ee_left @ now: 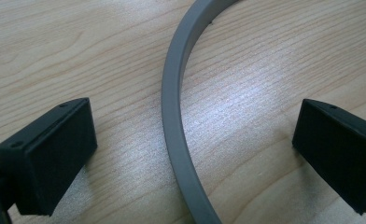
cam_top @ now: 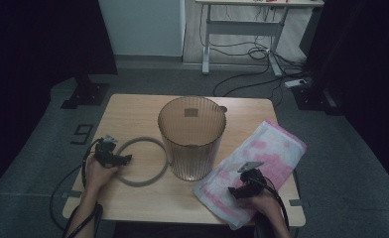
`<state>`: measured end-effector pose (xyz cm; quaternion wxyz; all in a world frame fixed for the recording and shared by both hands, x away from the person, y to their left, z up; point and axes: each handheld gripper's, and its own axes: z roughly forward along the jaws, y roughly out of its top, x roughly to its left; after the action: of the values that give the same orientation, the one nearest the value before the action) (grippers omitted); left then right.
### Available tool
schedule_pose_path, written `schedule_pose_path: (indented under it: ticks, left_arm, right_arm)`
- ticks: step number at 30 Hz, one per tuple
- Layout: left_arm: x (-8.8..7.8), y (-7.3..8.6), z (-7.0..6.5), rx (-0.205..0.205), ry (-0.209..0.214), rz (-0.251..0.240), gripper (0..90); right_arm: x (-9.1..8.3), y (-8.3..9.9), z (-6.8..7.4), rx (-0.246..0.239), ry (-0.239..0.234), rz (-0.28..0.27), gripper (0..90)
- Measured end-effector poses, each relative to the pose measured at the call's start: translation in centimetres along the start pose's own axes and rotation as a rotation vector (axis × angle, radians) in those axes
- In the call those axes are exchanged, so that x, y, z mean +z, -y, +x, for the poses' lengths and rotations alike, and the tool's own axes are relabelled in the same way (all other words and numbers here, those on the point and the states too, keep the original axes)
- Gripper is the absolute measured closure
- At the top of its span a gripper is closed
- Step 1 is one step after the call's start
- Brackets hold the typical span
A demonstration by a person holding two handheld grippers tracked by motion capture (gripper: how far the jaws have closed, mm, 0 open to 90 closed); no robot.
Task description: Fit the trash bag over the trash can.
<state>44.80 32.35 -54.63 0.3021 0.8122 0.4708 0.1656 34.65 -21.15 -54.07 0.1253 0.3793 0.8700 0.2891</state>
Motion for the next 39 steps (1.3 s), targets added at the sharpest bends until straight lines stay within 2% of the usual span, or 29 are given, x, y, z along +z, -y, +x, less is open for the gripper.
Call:
schedule_pose_path:
  ticks: [3, 6, 11, 15, 18, 22, 25, 26, 29, 34, 39]
  left_arm:
    - [0.0, 0.0, 0.0, -0.002, -0.002, 0.0, 0.0]
    - [0.0, 0.0, 0.0, -0.003, -0.003, -0.001, 0.0]
    - [0.0, 0.0, -0.1, -0.004, -0.004, -0.001, 0.0]
    - [0.0, 0.0, -0.1, -0.006, -0.007, -0.001, 0.0]
    - [0.0, 0.0, -0.1, -0.006, -0.007, -0.001, 0.0]
    - [0.0, 0.0, -0.1, -0.006, -0.006, -0.001, 0.0]
    - [0.0, 0.0, -0.1, -0.006, -0.006, -0.001, 0.0]
    - [0.0, 0.0, -0.1, -0.006, -0.006, -0.001, 0.0]
    - [0.0, 0.0, -0.1, -0.006, -0.006, -0.001, 0.0]
    - [0.0, 0.0, -0.1, -0.006, -0.006, -0.001, 0.0]
    - [0.0, 0.0, -0.1, -0.005, -0.006, 0.0, 0.0]
  right_arm:
    - [-0.1, -0.4, 0.4, -0.019, -0.018, 0.055, 11.5]
    - [-0.1, -0.9, 0.6, -0.024, -0.016, 0.093, 11.5]
    - [0.0, -1.1, 0.7, 0.008, 0.004, 0.103, 12.6]
    - [-0.1, -1.5, 1.0, 0.032, 0.019, 0.137, 18.5]
    - [-0.5, -1.7, 0.8, 0.037, 0.018, 0.153, 34.8]
    - [-0.9, -1.6, 0.5, 0.026, 0.011, 0.138, 60.5]
    - [-1.0, -1.5, 0.5, 0.005, -0.013, 0.126, 84.2]
    - [-1.0, -1.5, 0.5, 0.001, -0.029, 0.129, 88.1]
    - [-1.0, -1.6, 0.4, 0.018, -0.037, 0.135, 88.6]
    - [-0.9, -1.5, -0.3, 0.05, -0.078, 0.126, 88.4]
    - [-1.3, -1.7, -0.9, 0.046, -0.068, 0.116, 88.3]
